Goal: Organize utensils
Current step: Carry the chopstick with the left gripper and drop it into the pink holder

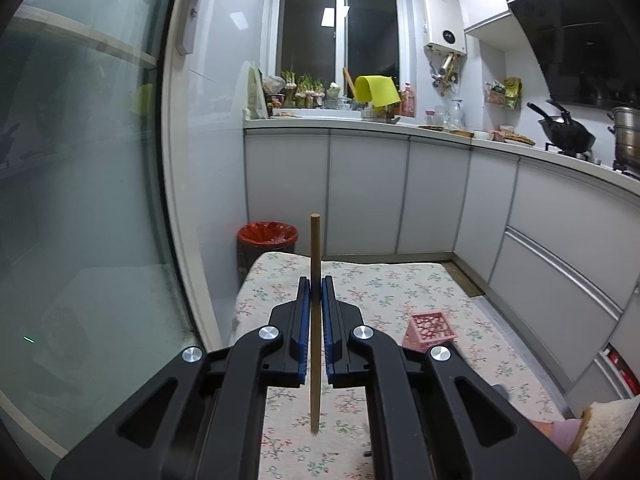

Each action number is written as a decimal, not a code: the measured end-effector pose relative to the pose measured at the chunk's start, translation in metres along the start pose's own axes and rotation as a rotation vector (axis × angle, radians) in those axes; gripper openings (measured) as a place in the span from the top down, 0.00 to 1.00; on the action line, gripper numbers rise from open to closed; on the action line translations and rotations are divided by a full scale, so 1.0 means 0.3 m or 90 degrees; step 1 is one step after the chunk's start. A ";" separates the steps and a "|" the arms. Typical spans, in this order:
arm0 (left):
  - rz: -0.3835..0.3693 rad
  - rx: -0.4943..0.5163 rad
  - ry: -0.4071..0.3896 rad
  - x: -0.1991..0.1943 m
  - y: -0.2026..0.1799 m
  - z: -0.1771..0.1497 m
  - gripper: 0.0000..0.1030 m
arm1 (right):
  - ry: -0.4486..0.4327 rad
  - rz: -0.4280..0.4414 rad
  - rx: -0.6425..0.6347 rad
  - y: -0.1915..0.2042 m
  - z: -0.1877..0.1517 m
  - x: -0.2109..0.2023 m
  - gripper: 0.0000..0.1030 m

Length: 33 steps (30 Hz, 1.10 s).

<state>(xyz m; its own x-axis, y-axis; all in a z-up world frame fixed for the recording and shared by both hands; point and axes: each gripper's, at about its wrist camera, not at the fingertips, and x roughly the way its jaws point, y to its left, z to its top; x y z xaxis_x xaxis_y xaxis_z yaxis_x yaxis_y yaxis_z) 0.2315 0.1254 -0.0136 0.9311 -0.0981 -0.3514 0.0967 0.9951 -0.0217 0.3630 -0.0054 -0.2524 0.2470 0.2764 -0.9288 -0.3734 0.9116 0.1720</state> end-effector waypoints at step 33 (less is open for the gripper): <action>-0.183 -0.023 0.052 0.476 -0.455 0.277 0.94 | -0.460 -0.068 0.166 -0.584 0.007 -0.936 0.96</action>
<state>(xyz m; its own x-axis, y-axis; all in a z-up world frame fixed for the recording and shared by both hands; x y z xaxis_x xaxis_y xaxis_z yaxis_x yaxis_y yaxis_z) 0.3805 -0.0256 0.0168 0.8360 -0.3758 -0.3998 0.3385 0.9267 -0.1632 0.3609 -0.2421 -0.0210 0.8253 0.2316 -0.5150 -0.1141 0.9616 0.2495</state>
